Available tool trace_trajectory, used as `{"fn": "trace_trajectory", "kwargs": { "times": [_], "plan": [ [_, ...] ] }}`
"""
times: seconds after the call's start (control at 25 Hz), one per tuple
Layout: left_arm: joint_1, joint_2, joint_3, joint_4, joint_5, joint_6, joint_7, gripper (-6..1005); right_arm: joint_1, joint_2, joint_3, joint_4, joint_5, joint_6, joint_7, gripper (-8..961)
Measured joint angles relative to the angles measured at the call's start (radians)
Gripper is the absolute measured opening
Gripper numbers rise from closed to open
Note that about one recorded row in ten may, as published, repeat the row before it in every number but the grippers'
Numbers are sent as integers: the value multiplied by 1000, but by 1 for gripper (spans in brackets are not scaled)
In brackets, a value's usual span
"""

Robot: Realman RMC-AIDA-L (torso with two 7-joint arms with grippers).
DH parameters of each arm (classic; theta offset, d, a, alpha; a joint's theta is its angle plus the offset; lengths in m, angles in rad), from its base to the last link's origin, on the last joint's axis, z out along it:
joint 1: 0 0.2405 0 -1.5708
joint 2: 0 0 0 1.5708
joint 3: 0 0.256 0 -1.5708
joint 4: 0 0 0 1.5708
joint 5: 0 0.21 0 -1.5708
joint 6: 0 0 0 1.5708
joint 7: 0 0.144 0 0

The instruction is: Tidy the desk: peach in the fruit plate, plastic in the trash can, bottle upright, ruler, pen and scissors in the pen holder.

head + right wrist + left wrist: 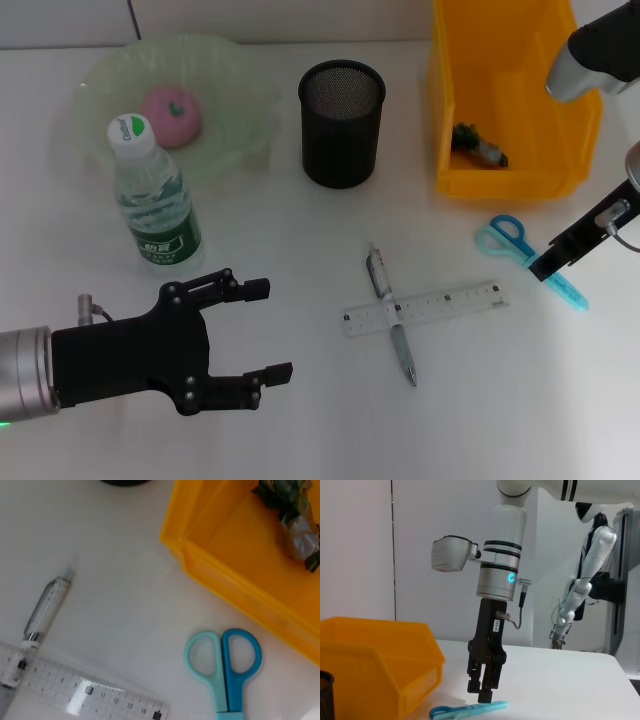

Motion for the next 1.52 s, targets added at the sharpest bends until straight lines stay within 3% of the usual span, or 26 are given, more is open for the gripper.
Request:
{"fn": "trace_trajectory", "kwargs": {
  "times": [0.28, 1.08, 1.52],
  "plan": [
    [2, 0, 0, 0, 0, 0, 1, 860, 7, 0, -3, 34, 0, 21, 0, 441],
    [-2, 0, 0, -2, -1, -4, 1, 861, 24, 0, -4, 83, -6, 43, -1, 420],
    [-2, 0, 0, -2, -2, -4, 1, 861, 24, 0, -8, 98, -11, 52, -4, 328]
  ]
}}
